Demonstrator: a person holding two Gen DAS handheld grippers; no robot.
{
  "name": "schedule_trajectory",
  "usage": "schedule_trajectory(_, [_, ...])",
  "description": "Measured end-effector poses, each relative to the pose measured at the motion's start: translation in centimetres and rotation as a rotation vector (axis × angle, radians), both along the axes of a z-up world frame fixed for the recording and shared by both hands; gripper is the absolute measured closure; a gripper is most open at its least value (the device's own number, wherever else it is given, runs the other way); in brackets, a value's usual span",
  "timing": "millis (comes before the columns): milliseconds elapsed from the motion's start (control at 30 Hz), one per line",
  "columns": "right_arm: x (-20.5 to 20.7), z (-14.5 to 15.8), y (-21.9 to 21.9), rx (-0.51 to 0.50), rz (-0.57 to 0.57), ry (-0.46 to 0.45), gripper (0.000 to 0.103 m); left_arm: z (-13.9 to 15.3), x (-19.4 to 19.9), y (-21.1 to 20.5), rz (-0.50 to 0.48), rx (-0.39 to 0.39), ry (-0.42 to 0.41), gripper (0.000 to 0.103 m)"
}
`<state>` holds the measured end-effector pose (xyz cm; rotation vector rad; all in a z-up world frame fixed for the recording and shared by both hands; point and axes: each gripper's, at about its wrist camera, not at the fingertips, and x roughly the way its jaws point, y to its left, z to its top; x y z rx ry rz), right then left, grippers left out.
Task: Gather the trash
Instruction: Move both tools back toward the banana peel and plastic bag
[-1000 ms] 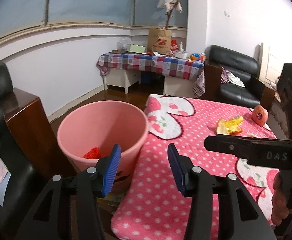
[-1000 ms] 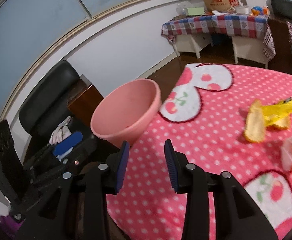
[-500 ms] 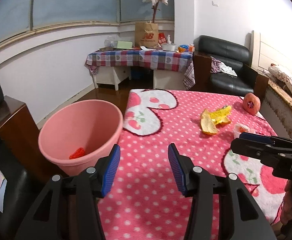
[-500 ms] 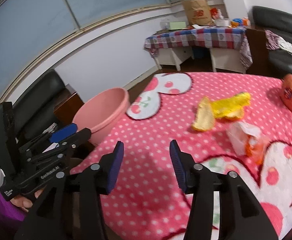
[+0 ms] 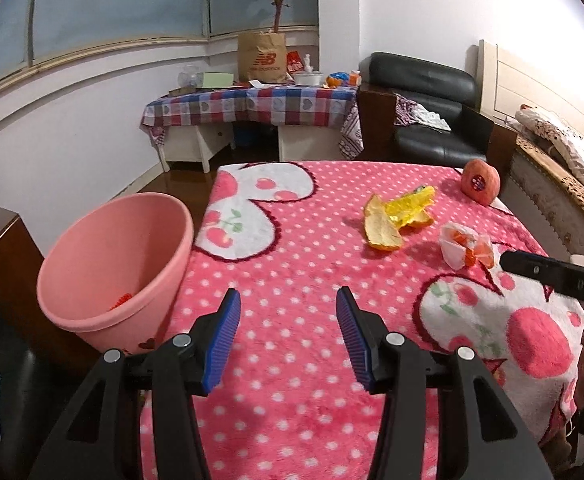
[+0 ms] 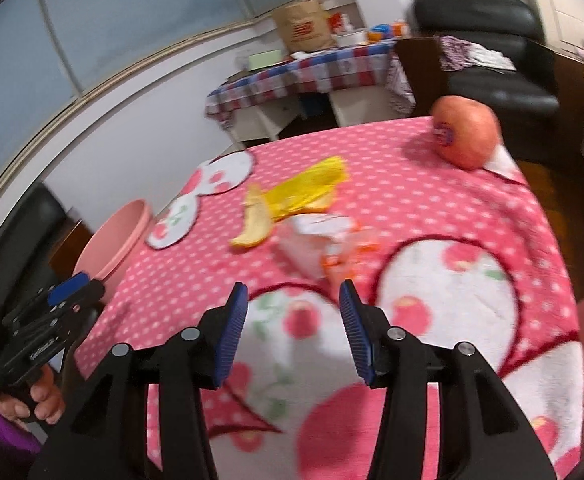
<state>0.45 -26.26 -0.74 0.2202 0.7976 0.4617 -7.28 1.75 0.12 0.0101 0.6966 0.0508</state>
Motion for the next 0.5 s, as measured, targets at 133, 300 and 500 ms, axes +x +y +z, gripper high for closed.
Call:
schedule_trajectory(133, [0.7,-0.4,-1.0,0.000,-0.028,0.011,0.055,-0.3,0.2,-0.6,-0.019,0.006,0.005,0.054])
schedule_trajectory(300, [1.7,-1.0,-0.6,-0.009,-0.021,0.023,0.055,-0.3,0.4,-1.2,-0.038,0.011,0.008,0.054])
schedule_trajectory(500, [3.6,-2.0,0.4,-0.029,-0.042,0.059,0.055,-0.5,1.6,-1.9,-0.066,-0.010,0.027,0.054])
